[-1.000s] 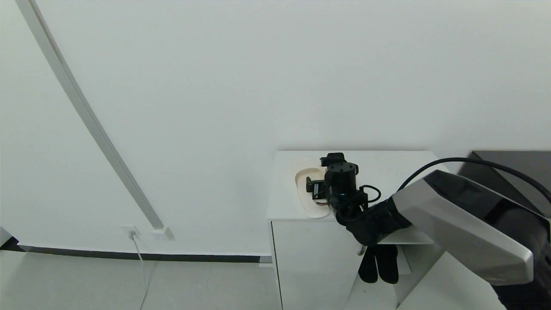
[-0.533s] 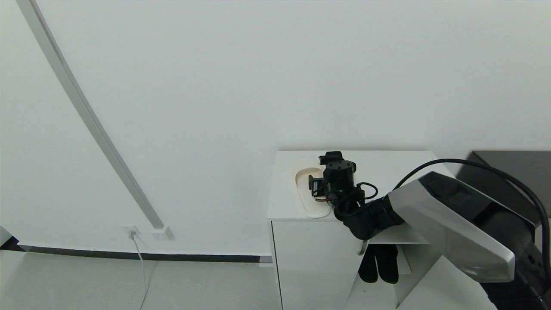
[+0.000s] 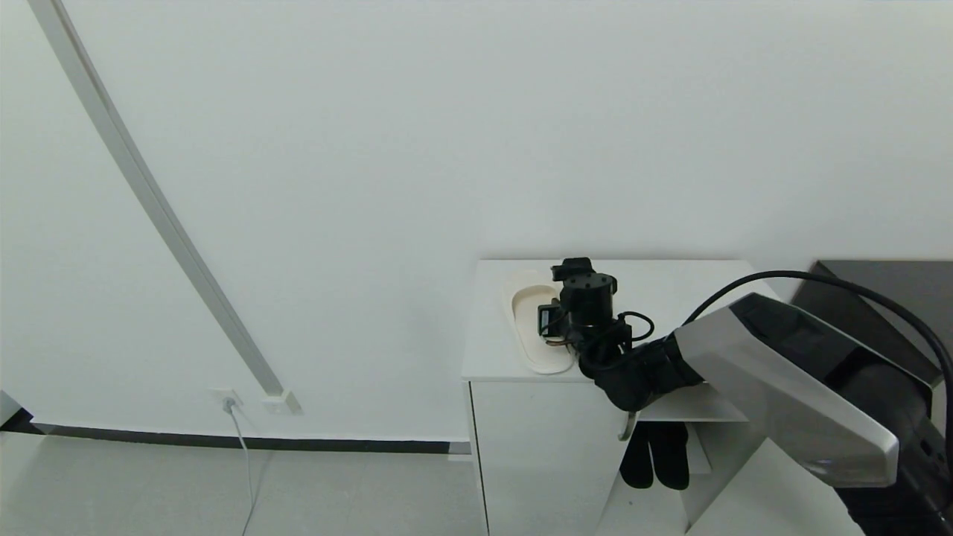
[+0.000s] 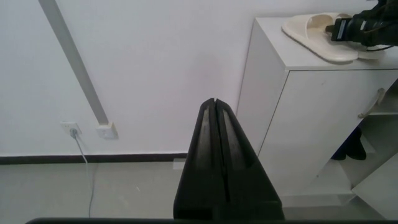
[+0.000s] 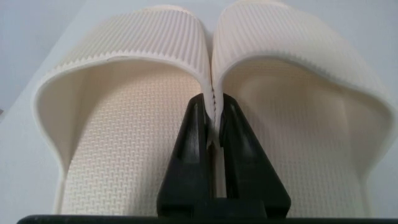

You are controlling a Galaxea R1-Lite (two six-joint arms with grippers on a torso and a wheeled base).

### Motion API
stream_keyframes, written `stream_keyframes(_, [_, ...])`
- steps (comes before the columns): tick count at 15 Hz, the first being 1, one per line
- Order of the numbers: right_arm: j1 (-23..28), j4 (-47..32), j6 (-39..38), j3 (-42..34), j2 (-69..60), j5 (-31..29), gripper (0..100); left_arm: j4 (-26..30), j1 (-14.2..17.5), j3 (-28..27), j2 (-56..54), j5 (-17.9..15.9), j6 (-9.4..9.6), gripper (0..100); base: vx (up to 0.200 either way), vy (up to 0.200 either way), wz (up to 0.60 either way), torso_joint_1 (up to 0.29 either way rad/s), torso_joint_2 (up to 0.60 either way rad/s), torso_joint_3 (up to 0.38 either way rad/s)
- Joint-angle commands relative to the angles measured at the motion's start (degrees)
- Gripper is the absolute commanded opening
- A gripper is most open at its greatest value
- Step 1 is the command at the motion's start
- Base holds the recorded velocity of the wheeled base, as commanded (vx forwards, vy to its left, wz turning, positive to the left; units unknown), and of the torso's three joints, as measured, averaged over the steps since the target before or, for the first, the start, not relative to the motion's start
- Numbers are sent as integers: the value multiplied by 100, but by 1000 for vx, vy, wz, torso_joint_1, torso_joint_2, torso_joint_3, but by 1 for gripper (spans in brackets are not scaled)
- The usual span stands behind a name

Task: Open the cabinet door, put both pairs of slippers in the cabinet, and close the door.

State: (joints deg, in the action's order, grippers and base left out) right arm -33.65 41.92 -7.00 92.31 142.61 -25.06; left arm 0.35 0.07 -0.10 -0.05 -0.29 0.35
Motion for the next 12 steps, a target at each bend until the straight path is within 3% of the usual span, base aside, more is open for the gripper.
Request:
stream_keyframes(1, [-10,18,-3,-398,-681,89,0,0,1,1,5,3,0,0,0,0,0,0,0,0])
stream_keyframes(4, [-72,26,5,-1505,-1850,608,0,0,1,1,5,3,-18,0,0,0,0,0,0,0])
stream_keyframes(7, [-160,457,454,-3193,-3213,1408,0,0,1,1,5,3,-18,0,0,0,0,0,0,0])
stream_keyframes(12, [-415,773,779,-4757,-4505,1671,0,0,1,1,5,-6,-18,0,0,0,0,0,0,0])
